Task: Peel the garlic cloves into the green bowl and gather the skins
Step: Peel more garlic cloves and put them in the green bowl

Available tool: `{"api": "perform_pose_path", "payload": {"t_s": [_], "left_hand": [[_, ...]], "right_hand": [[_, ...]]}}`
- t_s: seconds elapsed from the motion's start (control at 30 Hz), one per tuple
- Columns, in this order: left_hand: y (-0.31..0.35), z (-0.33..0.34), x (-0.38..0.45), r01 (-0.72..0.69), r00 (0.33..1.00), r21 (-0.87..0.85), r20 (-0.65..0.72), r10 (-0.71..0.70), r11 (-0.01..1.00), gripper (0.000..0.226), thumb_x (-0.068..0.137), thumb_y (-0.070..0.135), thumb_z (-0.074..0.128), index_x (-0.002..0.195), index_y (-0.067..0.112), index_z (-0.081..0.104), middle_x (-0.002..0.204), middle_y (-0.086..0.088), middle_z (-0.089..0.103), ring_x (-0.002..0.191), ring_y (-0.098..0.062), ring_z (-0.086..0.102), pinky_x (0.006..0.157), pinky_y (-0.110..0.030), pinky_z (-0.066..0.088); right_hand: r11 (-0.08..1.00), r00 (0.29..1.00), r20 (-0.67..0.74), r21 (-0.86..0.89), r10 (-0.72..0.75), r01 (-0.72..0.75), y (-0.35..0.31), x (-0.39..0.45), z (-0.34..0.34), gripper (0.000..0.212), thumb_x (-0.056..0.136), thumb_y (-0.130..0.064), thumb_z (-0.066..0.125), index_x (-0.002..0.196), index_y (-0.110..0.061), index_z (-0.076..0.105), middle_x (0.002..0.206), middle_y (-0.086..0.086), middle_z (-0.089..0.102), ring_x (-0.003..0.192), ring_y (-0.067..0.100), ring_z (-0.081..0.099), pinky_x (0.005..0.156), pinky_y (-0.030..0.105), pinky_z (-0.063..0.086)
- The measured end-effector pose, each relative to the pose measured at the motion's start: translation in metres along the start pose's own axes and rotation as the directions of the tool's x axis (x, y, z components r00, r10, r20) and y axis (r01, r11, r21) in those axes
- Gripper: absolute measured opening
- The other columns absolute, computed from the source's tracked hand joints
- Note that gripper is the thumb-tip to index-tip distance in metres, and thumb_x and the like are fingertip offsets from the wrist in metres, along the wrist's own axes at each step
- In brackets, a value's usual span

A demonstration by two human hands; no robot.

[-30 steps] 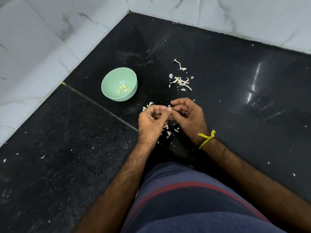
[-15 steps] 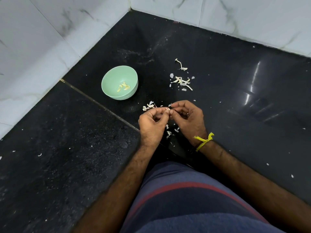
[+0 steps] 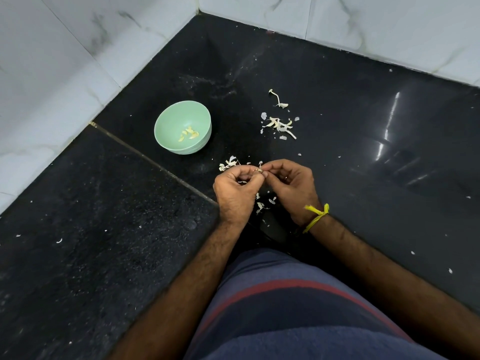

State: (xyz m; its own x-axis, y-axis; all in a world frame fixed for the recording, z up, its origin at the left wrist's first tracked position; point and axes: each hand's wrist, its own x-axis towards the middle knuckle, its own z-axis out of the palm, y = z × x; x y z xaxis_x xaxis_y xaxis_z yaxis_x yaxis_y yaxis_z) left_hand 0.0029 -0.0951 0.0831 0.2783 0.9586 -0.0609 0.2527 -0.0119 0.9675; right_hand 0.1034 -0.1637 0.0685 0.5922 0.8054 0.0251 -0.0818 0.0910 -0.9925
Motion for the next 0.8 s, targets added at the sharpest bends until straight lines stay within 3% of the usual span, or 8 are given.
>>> {"api": "perform_pose_path", "payload": {"t_s": [0.07,0.13,0.23,0.33,0.43,0.53,0.67,0.8], "left_hand": [[0.004,0.001,0.000,0.026,0.999,-0.023,0.020,-0.025,0.999,0.006,0.075,0.010,0.077,0.081,0.010,0.078,0.072,-0.003,0.074,0.068,-0.019,0.071,0.068,-0.034,0.061],[0.010,0.004,-0.001,0.107,0.993,-0.106,0.060,-0.102,0.989,0.004,0.080,-0.002,0.073,0.083,-0.001,0.076,0.066,-0.005,0.072,0.057,-0.013,0.067,0.057,-0.025,0.056],[0.016,0.004,-0.002,0.239,0.967,-0.149,0.125,-0.221,0.960,0.008,0.087,-0.008,0.066,0.089,-0.014,0.071,0.063,-0.004,0.067,0.049,-0.002,0.060,0.049,-0.015,0.047],[0.010,0.001,0.002,0.231,0.967,-0.072,0.127,-0.220,0.970,0.005,0.085,0.000,0.070,0.083,-0.003,0.074,0.064,0.000,0.068,0.052,-0.002,0.058,0.052,-0.017,0.047],[0.008,0.001,0.005,0.203,0.970,0.011,0.135,-0.203,0.979,0.009,0.074,0.019,0.071,0.075,0.011,0.075,0.063,0.003,0.065,0.056,-0.006,0.053,0.057,-0.024,0.045],[0.009,0.001,0.006,0.201,0.968,0.034,0.146,-0.203,0.979,0.014,0.072,0.021,0.066,0.075,0.008,0.072,0.063,-0.001,0.062,0.059,-0.011,0.050,0.058,-0.026,0.044],[0.012,0.002,0.007,0.259,0.949,-0.049,0.199,-0.244,0.965,0.008,0.089,-0.003,0.064,0.086,-0.004,0.071,0.059,0.000,0.060,0.048,-0.002,0.052,0.050,-0.017,0.045],[0.009,0.004,0.007,0.276,0.945,-0.091,0.210,-0.252,0.957,0.010,0.092,-0.002,0.062,0.090,-0.006,0.071,0.066,-0.005,0.063,0.051,-0.002,0.054,0.051,-0.014,0.047]], "right_hand": [[0.988,0.996,0.044,0.130,0.077,-0.082,0.002,0.002,-0.004,0.009,0.088,0.007,0.067,0.096,0.005,0.068,0.087,0.017,0.072,0.079,0.024,0.068,0.073,0.031,0.059],[0.962,0.988,0.090,0.231,0.128,-0.146,0.006,0.004,-0.009,0.011,0.087,0.004,0.068,0.098,0.003,0.067,0.087,0.021,0.070,0.075,0.029,0.067,0.073,0.038,0.060],[0.936,0.974,0.124,0.277,0.189,-0.217,0.010,0.005,-0.013,0.018,0.088,0.004,0.066,0.105,-0.001,0.067,0.083,0.021,0.068,0.071,0.025,0.065,0.072,0.036,0.059],[0.980,0.982,0.129,0.124,0.140,-0.156,0.009,0.005,-0.011,0.022,0.090,0.005,0.064,0.111,-0.001,0.070,0.085,0.019,0.070,0.077,0.024,0.066,0.076,0.036,0.058],[0.991,0.992,0.122,-0.121,-0.034,0.049,0.005,0.007,-0.009,0.018,0.090,0.005,0.065,0.104,-0.002,0.074,0.098,0.011,0.073,0.090,0.019,0.071,0.083,0.033,0.058],[0.949,0.984,0.114,-0.268,-0.139,0.165,0.006,0.010,-0.010,0.016,0.086,0.004,0.068,0.099,-0.004,0.073,0.094,0.006,0.073,0.087,0.017,0.072,0.081,0.035,0.060],[0.965,0.993,0.039,-0.235,-0.113,0.119,0.009,0.006,-0.009,0.011,0.087,0.001,0.068,0.095,-0.005,0.071,0.088,0.006,0.074,0.082,0.020,0.072,0.076,0.036,0.060],[0.988,0.998,-0.040,-0.152,-0.045,0.039,0.007,0.002,-0.007,0.010,0.086,0.002,0.070,0.094,-0.004,0.071,0.084,0.002,0.073,0.076,0.008,0.069,0.071,0.022,0.055]]}}
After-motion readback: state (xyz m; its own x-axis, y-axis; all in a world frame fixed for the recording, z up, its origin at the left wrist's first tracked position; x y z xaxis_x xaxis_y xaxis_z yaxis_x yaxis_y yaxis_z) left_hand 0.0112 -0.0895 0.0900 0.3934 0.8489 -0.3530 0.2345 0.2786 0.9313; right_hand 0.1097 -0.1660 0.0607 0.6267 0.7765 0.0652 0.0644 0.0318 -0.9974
